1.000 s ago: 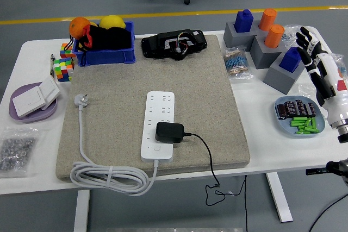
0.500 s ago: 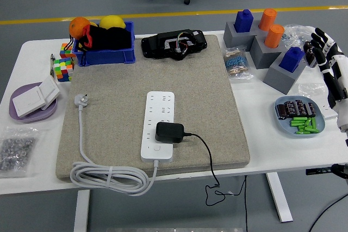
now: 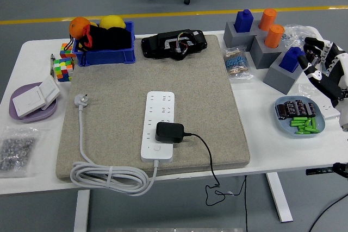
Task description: Press the white button,pick up the black plug,place it near the board,insert it into the board
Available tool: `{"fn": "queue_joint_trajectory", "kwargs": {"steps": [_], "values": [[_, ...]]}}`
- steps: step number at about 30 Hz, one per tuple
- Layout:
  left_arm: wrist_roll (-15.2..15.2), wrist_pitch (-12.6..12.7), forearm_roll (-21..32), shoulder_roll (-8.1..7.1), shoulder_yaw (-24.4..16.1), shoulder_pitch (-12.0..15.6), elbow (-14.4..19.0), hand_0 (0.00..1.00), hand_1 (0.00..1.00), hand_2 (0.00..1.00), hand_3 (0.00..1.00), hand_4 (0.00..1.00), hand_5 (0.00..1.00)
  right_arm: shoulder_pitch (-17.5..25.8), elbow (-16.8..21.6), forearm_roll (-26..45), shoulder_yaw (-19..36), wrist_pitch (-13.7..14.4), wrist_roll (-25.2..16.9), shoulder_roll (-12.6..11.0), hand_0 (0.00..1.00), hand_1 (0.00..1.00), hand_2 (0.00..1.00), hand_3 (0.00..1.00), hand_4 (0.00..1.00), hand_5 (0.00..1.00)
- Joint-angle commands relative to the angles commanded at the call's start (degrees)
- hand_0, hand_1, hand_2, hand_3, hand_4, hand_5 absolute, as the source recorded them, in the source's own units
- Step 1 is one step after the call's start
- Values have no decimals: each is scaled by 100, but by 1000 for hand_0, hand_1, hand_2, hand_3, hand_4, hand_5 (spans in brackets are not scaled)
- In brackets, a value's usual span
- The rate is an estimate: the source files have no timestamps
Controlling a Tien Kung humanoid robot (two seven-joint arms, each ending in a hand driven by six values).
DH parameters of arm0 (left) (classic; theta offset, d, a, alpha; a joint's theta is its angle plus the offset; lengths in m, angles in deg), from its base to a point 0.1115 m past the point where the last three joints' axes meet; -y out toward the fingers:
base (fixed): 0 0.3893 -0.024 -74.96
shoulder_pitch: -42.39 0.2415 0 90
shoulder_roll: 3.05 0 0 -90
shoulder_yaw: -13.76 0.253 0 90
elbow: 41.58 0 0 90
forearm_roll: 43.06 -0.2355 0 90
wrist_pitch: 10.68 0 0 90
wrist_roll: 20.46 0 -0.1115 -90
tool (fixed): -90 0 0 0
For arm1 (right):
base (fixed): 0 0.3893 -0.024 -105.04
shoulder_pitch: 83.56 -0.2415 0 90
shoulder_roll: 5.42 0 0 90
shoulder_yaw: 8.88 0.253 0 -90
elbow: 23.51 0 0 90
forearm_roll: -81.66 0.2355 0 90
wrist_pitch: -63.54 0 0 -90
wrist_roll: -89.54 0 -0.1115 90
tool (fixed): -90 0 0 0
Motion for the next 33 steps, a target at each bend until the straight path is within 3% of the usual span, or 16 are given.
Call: {"fn": "queue_joint_trajectory", "kwargs": {"steps": [33], "values": [[18,0,52,-6,66,-30,0,829,797,772,801,597,485,-14,57,-49,239,-14,-30,82,826,705,717,664,828,437]]}}
